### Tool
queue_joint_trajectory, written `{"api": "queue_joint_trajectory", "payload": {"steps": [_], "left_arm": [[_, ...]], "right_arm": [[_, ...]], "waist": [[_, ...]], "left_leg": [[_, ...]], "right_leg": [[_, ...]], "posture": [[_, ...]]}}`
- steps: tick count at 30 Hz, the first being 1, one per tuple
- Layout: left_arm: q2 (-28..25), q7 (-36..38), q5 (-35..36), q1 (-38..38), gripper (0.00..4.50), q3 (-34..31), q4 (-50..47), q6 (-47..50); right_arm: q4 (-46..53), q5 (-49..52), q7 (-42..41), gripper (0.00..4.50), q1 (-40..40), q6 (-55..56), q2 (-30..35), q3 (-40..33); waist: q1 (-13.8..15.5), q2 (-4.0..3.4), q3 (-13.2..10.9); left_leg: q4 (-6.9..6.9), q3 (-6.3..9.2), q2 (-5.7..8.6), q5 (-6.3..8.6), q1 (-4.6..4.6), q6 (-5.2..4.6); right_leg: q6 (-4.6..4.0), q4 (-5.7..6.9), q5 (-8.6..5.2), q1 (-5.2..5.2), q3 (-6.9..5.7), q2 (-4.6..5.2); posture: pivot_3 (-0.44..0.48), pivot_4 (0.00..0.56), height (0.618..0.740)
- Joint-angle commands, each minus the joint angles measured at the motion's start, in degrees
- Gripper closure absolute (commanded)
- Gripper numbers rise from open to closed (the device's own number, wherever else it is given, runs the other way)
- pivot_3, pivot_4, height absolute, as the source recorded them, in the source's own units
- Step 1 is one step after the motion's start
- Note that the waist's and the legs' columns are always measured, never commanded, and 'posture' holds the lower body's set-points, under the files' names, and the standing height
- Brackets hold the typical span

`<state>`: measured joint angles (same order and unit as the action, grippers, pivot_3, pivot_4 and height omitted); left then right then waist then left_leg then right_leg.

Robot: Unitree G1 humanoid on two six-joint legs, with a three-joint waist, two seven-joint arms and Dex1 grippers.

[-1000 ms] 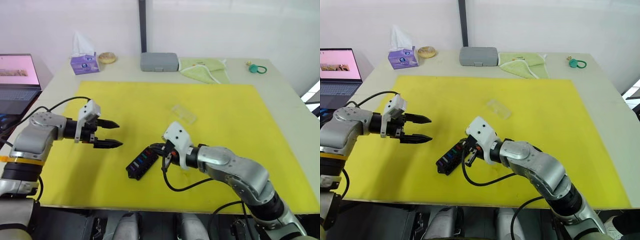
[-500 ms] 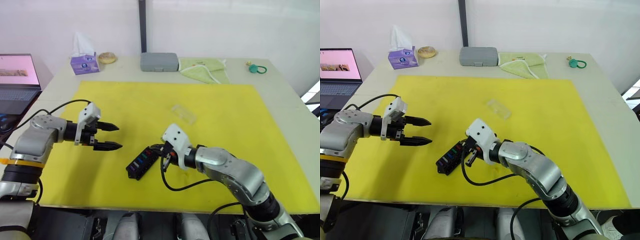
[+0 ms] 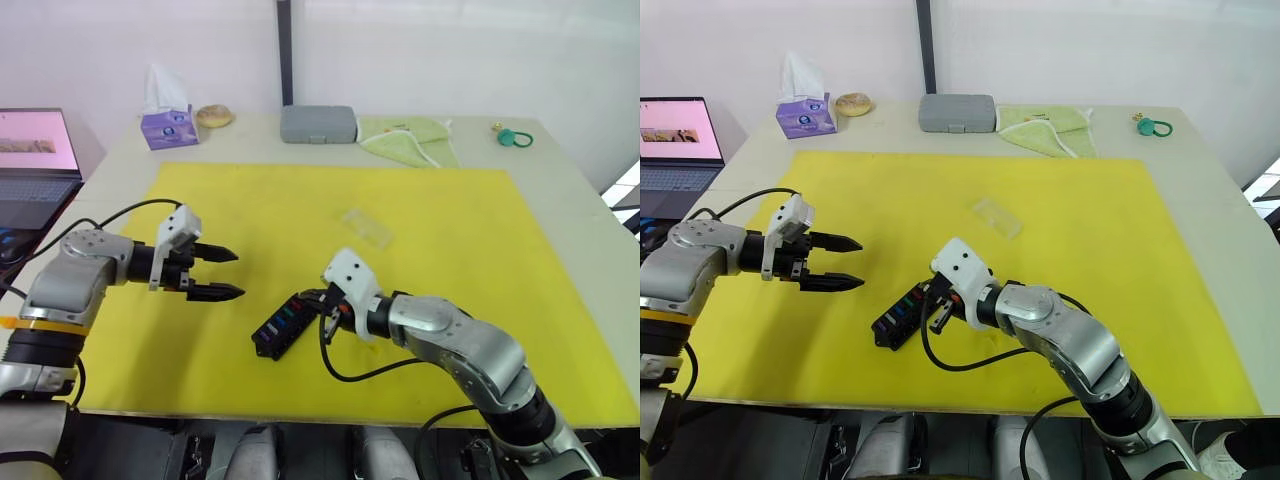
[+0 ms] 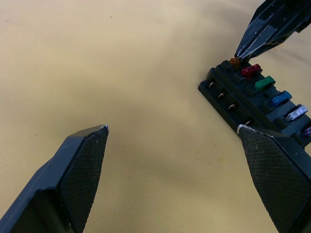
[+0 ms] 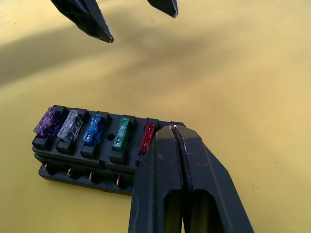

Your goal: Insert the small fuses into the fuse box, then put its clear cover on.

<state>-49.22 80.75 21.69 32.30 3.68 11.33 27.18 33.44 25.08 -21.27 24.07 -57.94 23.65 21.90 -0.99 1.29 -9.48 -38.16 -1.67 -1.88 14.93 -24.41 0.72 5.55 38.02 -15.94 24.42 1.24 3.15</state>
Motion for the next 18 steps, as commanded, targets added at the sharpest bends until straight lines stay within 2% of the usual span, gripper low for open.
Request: {"api": "queue_joint_trajectory", "payload": {"steps": [1,12,18], "left_arm": [[-0.4,-0.2,-0.1,0.7,0.00,-0.8,-1.0,-0.3],[-0.3,-0.8,0.1,0.7,0.00,-0.8,-1.3,-0.1],[-0.4,-1.2,0.2,0.1,0.00,-1.2,-1.3,-0.1]], "right_arm": [[-1.0,-0.3,-0.3,4.45,-0.8,-2.9,0.2,0.9],[-1.9,0.0,-1.0,4.45,-1.1,-6.0,0.0,0.7],[-0.5,0.9,-2.3,4.45,-1.4,-2.6,-0.9,-1.1]], "waist": [[0.0,0.00,0.0],[0.0,0.00,0.0],[0.0,0.00,0.0]], "left_leg": [[0.00,0.00,0.00,0.00,0.01,0.00],[0.00,0.00,0.00,0.00,0.03,0.00],[0.00,0.00,0.00,0.00,0.03,0.00]], "right_leg": [[0.00,0.00,0.00,-0.01,0.00,0.00],[0.00,0.00,0.00,-0.03,0.00,0.00],[0.00,0.00,0.00,-0.03,0.00,0.00]], "posture": [[0.000,0.150,0.737],[0.000,0.150,0.737],[0.000,0.150,0.737]]}}
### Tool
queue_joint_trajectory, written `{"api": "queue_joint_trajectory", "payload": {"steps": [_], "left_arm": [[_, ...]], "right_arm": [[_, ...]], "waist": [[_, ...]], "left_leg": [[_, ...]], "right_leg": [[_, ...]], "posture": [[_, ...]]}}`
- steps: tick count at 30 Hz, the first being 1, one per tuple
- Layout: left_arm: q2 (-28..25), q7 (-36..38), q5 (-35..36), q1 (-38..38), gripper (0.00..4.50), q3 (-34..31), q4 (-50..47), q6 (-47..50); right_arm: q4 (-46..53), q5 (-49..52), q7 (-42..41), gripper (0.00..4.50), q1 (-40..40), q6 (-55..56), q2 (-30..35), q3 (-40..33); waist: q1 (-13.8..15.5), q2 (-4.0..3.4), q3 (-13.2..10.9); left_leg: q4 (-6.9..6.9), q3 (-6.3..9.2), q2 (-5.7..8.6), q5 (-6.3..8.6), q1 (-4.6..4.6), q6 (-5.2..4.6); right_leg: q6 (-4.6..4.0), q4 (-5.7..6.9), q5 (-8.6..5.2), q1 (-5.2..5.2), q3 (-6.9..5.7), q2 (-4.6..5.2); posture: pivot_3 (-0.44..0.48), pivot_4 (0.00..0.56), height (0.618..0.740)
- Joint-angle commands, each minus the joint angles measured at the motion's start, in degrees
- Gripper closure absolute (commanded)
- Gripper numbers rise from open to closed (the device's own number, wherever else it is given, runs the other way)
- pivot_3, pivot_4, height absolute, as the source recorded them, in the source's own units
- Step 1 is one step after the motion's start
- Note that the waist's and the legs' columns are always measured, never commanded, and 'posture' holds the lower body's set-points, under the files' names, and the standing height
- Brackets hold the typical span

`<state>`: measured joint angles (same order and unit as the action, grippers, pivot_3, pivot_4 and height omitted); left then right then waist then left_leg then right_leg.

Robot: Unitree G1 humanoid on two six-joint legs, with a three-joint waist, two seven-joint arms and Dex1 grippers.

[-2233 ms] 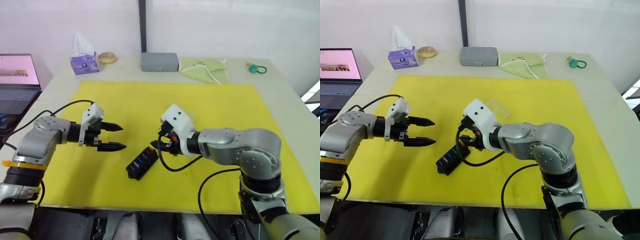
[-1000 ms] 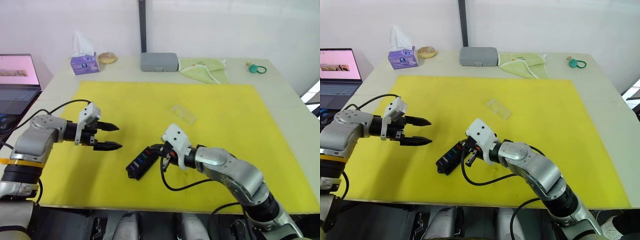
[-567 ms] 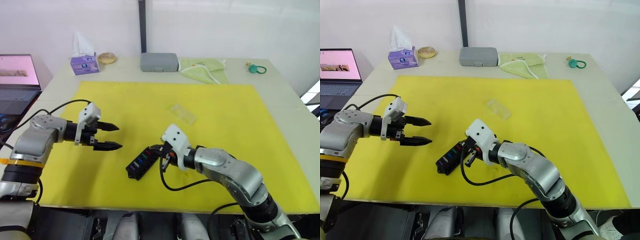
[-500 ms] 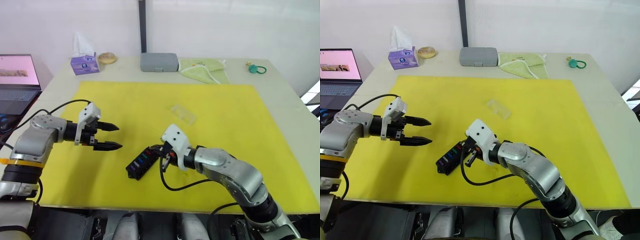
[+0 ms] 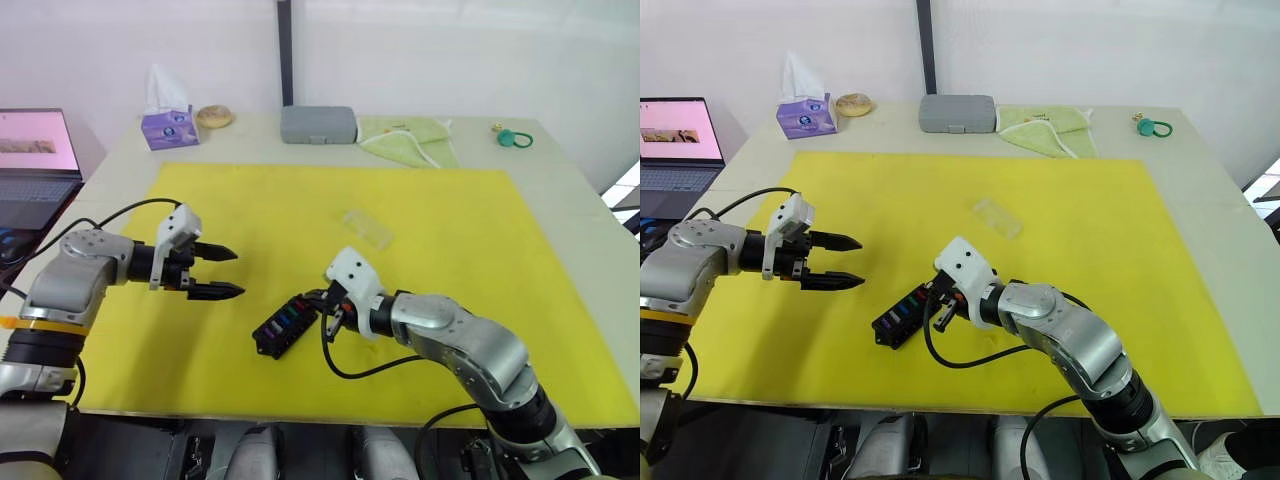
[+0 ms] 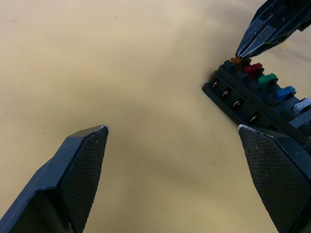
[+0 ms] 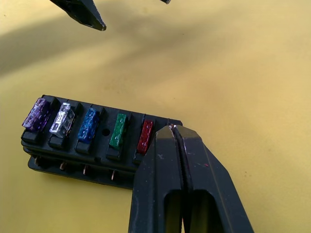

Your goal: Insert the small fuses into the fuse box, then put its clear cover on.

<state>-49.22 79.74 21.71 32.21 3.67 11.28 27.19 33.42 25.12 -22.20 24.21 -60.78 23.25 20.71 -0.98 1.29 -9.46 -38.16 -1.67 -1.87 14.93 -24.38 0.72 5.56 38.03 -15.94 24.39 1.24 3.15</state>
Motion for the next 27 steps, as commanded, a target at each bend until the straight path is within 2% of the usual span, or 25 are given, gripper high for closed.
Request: {"api": "queue_joint_trajectory", "payload": {"steps": [1,7,11,16,19,21,22,26,27], "left_arm": [[-0.4,-0.4,0.2,0.1,0.00,-1.3,-1.1,-0.1],[0.9,-5.1,1.0,0.9,0.00,-5.4,3.5,0.2],[0.7,-14.3,1.1,-1.3,0.00,-14.4,8.4,-3.0],[-1.8,-16.4,1.5,-8.5,0.00,-21.6,10.9,-5.7],[-2.5,-18.5,1.8,-12.5,0.00,-27.2,18.1,-9.6],[-2.4,-20.9,1.6,-14.1,0.00,-29.4,20.9,-11.5],[-2.2,-21.4,1.7,-14.4,0.00,-29.9,21.6,-12.0],[-2.0,-22.7,1.4,-16.7,0.00,-31.4,24.8,-15.1],[-2.1,-23.1,1.4,-17.1,0.00,-31.6,25.5,-15.7]], "right_arm": [[0.1,1.0,-1.8,4.45,-1.7,1.6,-0.7,-0.5],[3.5,3.9,-2.2,4.45,-2.4,9.4,-2.9,-13.0],[1.1,2.0,-5.3,4.45,-11.7,19.2,4.5,-30.3],[-10.3,1.2,-11.3,4.45,-23.0,27.0,12.8,-44.8],[-23.6,-0.1,-14.1,3.64,-27.5,34.4,16.3,-54.8],[-31.1,-0.8,-15.6,2.63,-28.7,38.7,18.3,-58.3],[-32.9,-0.5,-16.2,2.25,-28.7,39.8,18.8,-58.9],[-41.2,-0.8,-17.9,0.24,-27.6,44.1,20.8,-60.7],[-42.8,-0.9,-18.2,0.06,-27.4,44.8,21.2,-60.9]], "waist": [[0.0,0.00,0.0],[0.0,0.01,0.0],[0.5,0.02,0.0],[0.2,0.01,0.0],[0.0,0.01,0.0],[0.0,0.02,0.0],[0.0,0.02,0.0],[-0.1,0.02,0.0],[-0.1,0.02,0.0]], "left_leg": [[0.00,0.00,0.00,0.00,0.00,0.00],[-0.02,0.00,0.00,0.00,-0.01,0.00],[-0.01,0.03,0.01,0.00,-0.04,0.00],[0.00,-0.09,0.09,0.01,0.01,-0.01],[0.01,-0.15,0.05,0.01,0.23,-0.01],[0.05,-0.28,0.04,0.01,0.35,-0.01],[0.09,-0.33,0.05,0.01,0.37,-0.01],[0.09,-0.44,0.00,0.02,0.62,0.00],[0.15,-0.46,-0.01,0.02,0.81,0.00]], "right_leg": [[0.00,0.00,0.00,0.00,0.00,0.00],[0.01,0.01,0.00,0.00,0.00,0.00],[0.01,-0.02,0.00,0.00,-0.03,0.02],[0.04,-0.07,0.01,-0.07,-0.03,0.22],[0.03,-0.01,0.00,-0.20,0.02,0.14],[0.02,-0.03,0.00,-0.29,0.06,0.13],[0.02,-0.05,0.00,-0.29,0.08,0.14],[0.02,-0.04,0.00,-0.53,0.08,0.13],[0.01,-0.06,-0.01,-0.69,0.10,0.13]], "posture": [[0.000,0.150,0.737],[0.000,0.150,0.737],[0.000,0.150,0.737],[0.000,0.150,0.737],[0.000,0.150,0.737],[0.000,0.150,0.737],[0.000,0.150,0.737],[0.000,0.150,0.737],[0.000,0.150,0.737]]}}
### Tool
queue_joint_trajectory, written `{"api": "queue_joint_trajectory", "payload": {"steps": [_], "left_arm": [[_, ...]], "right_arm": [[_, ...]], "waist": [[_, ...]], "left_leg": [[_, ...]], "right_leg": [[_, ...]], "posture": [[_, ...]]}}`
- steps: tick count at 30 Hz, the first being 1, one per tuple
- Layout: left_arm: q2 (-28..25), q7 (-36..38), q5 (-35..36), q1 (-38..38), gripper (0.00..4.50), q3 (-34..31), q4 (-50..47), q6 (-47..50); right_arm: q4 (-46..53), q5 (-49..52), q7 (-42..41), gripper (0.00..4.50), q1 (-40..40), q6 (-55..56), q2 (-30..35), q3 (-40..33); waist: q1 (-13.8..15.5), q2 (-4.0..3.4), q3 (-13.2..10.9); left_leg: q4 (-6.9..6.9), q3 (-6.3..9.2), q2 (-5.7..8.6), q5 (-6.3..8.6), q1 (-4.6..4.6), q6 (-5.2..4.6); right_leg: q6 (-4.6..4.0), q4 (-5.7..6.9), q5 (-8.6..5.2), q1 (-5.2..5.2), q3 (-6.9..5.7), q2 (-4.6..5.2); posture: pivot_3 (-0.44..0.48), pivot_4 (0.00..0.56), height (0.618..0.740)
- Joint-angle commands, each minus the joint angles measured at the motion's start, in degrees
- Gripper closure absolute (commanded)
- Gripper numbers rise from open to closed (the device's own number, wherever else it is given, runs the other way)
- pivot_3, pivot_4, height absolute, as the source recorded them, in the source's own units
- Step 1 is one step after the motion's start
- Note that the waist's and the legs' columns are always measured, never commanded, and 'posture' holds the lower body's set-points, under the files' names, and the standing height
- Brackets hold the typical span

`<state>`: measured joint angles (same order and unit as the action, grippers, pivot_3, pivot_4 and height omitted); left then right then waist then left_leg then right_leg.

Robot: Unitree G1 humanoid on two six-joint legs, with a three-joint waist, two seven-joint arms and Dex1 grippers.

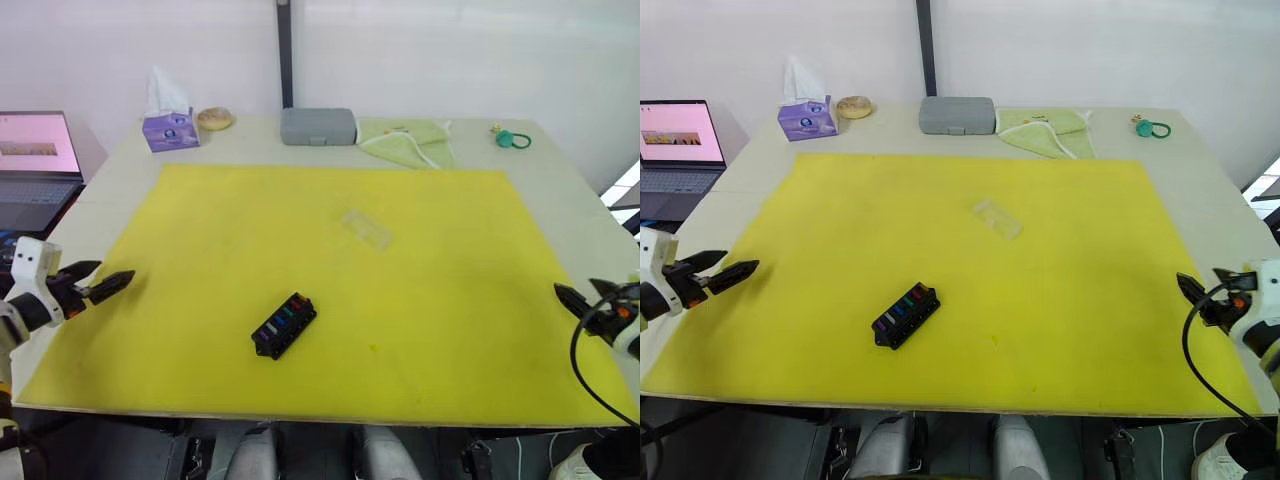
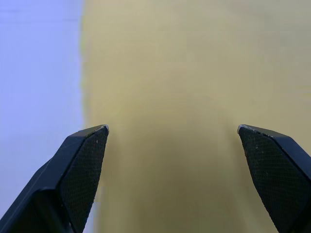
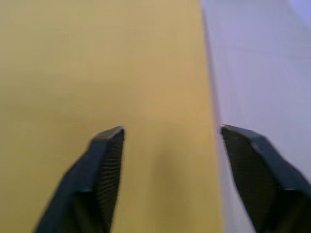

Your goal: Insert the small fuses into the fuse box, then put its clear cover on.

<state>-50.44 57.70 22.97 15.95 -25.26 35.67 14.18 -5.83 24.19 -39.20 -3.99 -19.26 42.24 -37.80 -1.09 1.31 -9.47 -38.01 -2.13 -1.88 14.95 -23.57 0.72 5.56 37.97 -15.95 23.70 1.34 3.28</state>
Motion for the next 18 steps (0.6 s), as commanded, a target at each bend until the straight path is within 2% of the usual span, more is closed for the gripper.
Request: {"api": "queue_joint_trajectory", "payload": {"steps": [1,6,9,10,13,18], "left_arm": [[-0.9,-0.9,0.4,-1.4,0.00,-3.1,1.5,-3.0],[-0.5,-0.8,1.2,-2.9,0.00,-3.2,0.4,-3.3],[0.5,-2.0,0.3,-5.2,0.00,-2.1,-5.0,-4.2],[0.7,-1.9,-0.7,-8.7,0.00,-1.0,-11.5,-4.6],[2.8,-1.3,5.6,-18.9,0.00,-2.9,-32.7,2.0],[6.6,-5.0,16.9,-29.0,0.00,-4.2,-53.1,15.2]], "right_arm": [[-5.2,0.0,-1.6,0.06,0.9,3.8,2.7,-2.6],[-7.5,0.3,-3.3,0.06,1.4,4.8,3.6,-1.6],[-5.4,-1.0,-5.9,0.06,0.5,3.9,4.0,2.4],[-1.9,0.5,-8.0,0.06,-0.2,1.9,4.4,3.8],[10.1,6.3,-11.6,0.06,-0.5,-5.8,5.2,7.6],[24.4,11.8,-10.9,0.06,0.1,-15.2,5.2,13.4]], "waist": [[0.0,-0.01,0.0],[0.1,-0.01,0.0],[0.1,-0.01,0.0],[0.1,-0.01,0.0],[-0.4,-0.09,0.0],[0.1,-0.13,0.0]], "left_leg": [[0.07,-0.02,0.00,0.01,0.19,-0.01],[0.11,0.00,-0.04,0.03,0.24,-0.02],[0.10,0.07,-0.08,0.03,0.24,-0.02],[0.11,0.09,-0.10,0.03,0.25,-0.02],[0.14,0.00,-0.16,0.08,0.23,-0.06],[0.13,0.10,-0.21,0.09,0.26,-0.05]], "right_leg": [[0.00,-0.05,-0.01,-0.17,0.02,0.02],[0.00,-0.12,-0.02,-0.25,0.02,0.05],[0.00,-0.11,-0.02,-0.26,0.02,0.12],[0.00,-0.12,-0.02,-0.26,0.02,0.18],[0.01,-0.16,-0.01,-0.22,0.12,0.37],[-0.19,-0.21,-0.09,-0.30,0.13,0.54]], "posture": [[0.000,0.150,0.737],[0.000,0.150,0.737],[0.000,0.150,0.737],[0.000,0.150,0.737],[0.000,0.150,0.737],[0.000,0.150,0.737]]}}
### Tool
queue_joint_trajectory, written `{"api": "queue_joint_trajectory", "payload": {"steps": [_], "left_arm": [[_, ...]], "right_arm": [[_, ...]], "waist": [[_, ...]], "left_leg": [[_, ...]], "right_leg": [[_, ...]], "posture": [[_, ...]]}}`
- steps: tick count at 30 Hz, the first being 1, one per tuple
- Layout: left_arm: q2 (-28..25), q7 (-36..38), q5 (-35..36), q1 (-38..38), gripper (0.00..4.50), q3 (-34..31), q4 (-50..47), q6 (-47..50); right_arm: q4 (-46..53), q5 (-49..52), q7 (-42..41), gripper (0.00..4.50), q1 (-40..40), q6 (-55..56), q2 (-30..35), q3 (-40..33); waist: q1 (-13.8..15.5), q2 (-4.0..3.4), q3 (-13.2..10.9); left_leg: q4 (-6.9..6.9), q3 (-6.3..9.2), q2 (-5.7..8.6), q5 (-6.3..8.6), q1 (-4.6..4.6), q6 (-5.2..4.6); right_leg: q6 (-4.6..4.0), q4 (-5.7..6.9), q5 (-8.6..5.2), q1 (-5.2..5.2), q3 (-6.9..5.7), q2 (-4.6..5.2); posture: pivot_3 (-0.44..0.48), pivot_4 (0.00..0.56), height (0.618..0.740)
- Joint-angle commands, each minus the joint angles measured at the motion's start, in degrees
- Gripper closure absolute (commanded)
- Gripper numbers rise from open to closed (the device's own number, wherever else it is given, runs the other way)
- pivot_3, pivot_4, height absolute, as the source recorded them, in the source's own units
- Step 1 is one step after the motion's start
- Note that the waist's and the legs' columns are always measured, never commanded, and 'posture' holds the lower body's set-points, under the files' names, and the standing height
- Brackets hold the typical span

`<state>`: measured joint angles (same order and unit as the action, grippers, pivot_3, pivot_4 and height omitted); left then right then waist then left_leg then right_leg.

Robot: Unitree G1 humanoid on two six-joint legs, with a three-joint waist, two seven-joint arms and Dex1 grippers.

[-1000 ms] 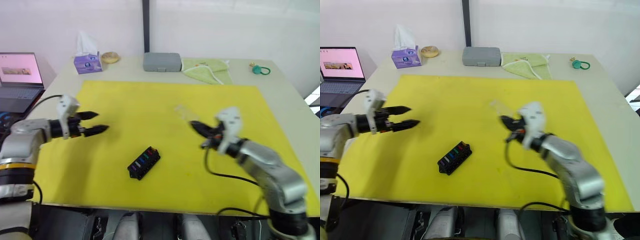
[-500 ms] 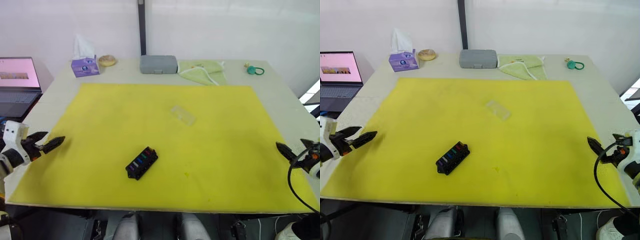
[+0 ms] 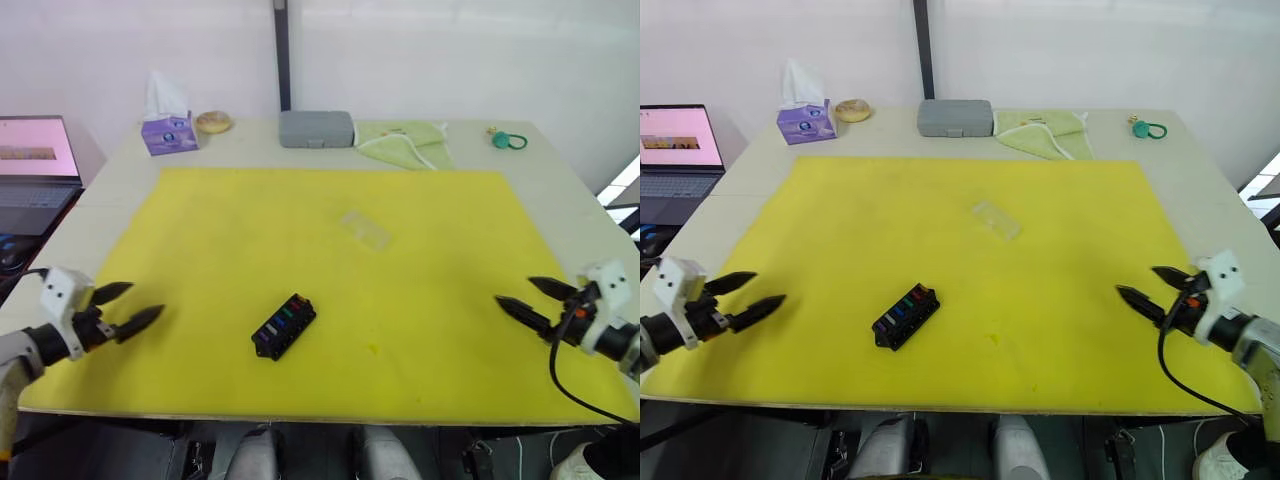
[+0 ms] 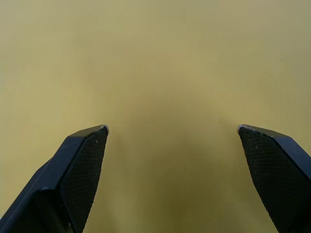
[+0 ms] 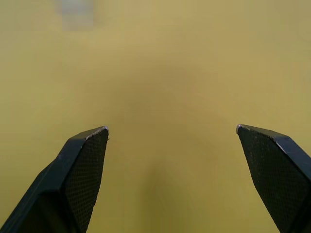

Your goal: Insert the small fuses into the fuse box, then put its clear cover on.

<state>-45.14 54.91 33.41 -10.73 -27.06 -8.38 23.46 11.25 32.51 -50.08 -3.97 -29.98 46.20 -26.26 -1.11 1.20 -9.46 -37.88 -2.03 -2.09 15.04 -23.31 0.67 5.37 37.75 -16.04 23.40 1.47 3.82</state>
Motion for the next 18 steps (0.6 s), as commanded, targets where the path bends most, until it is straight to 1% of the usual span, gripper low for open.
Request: {"api": "queue_joint_trajectory", "payload": {"steps": [1,3,5,7,9,12,14,16,18], "left_arm": [[2.6,-3.5,7.9,-4.6,0.00,-1.7,-13.3,7.2],[5.2,-4.6,7.2,-9.7,0.00,1.1,-20.6,6.5],[7.2,-5.7,4.6,-12.6,0.00,4.1,-23.8,4.7],[10.0,-6.9,2.6,-13.0,0.00,8.3,-24.3,3.0],[11.5,-6.9,0.3,-12.5,0.00,12.1,-23.7,1.0],[11.8,-5.4,-4.0,-12.4,0.00,17.4,-23.3,-3.1],[11.6,-4.8,-6.6,-13.0,0.00,19.6,-22.9,-6.1],[13.1,-6.8,-10.6,-12.2,0.00,22.0,-21.5,-9.9],[14.3,-8.7,-13.1,-10.9,0.00,23.4,-20.1,-11.9]], "right_arm": [[11.0,5.4,-0.6,0.06,-0.1,-6.8,1.9,3.4],[18.2,10.3,-0.4,0.06,0.6,-12.0,2.8,6.0],[22.7,14.8,-0.5,0.06,1.2,-16.1,3.9,7.4],[25.9,18.1,0.3,0.06,3.0,-19.2,4.4,9.8],[28.2,18.7,1.5,0.06,4.6,-20.4,4.4,12.5],[31.5,19.8,1.5,0.06,5.2,-22.1,5.7,15.5],[32.8,20.9,1.4,0.06,5.0,-22.9,6.4,16.1],[33.7,21.4,1.8,0.06,4.7,-22.9,6.6,16.3],[33.6,21.4,2.1,0.06,4.3,-22.7,6.5,16.3]], "waist": [[0.2,-0.02,0.0],[0.3,-0.05,0.0],[0.4,-0.05,0.0],[0.5,-0.08,0.0],[0.6,-0.06,0.0],[0.6,-0.06,0.0],[0.6,-0.06,0.0],[0.6,-0.06,0.0],[0.6,-0.06,0.0]], "left_leg": [[0.01,0.03,0.00,0.00,0.00,0.00],[0.01,0.09,0.02,0.01,-0.06,0.00],[0.07,0.08,0.08,0.02,-0.08,-0.01],[0.07,0.11,0.09,0.02,-0.06,-0.02],[0.05,0.11,0.12,0.02,-0.05,-0.02],[0.03,0.12,0.15,0.02,-0.08,-0.02],[0.03,0.11,0.19,0.05,-0.10,-0.06],[0.02,0.06,0.20,0.07,-0.10,-0.10],[0.00,0.05,0.21,0.07,-0.10,-0.11]], "right_leg": [[-0.01,-0.05,0.00,-0.04,-0.02,0.01],[-0.02,-0.18,-0.01,-0.04,-0.07,0.03],[-0.02,-0.33,-0.01,-0.08,-0.07,0.07],[-0.07,-0.46,-0.03,-0.17,-0.10,0.06],[-0.10,-0.54,-0.04,-0.23,-0.12,0.03],[-0.11,-0.60,-0.05,-0.23,-0.14,-0.08],[-0.10,-0.64,-0.05,-0.23,-0.15,-0.10],[-0.10,-0.67,-0.05,-0.23,-0.17,-0.10],[-0.10,-0.67,-0.04,-0.24,-0.16,-0.11]], "posture": [[0.000,0.150,0.737],[0.000,0.150,0.737],[0.000,0.150,0.737],[0.000,0.150,0.737],[0.000,0.150,0.737],[0.000,0.150,0.737],[0.000,0.150,0.737],[0.000,0.150,0.737],[0.000,0.150,0.737]]}}
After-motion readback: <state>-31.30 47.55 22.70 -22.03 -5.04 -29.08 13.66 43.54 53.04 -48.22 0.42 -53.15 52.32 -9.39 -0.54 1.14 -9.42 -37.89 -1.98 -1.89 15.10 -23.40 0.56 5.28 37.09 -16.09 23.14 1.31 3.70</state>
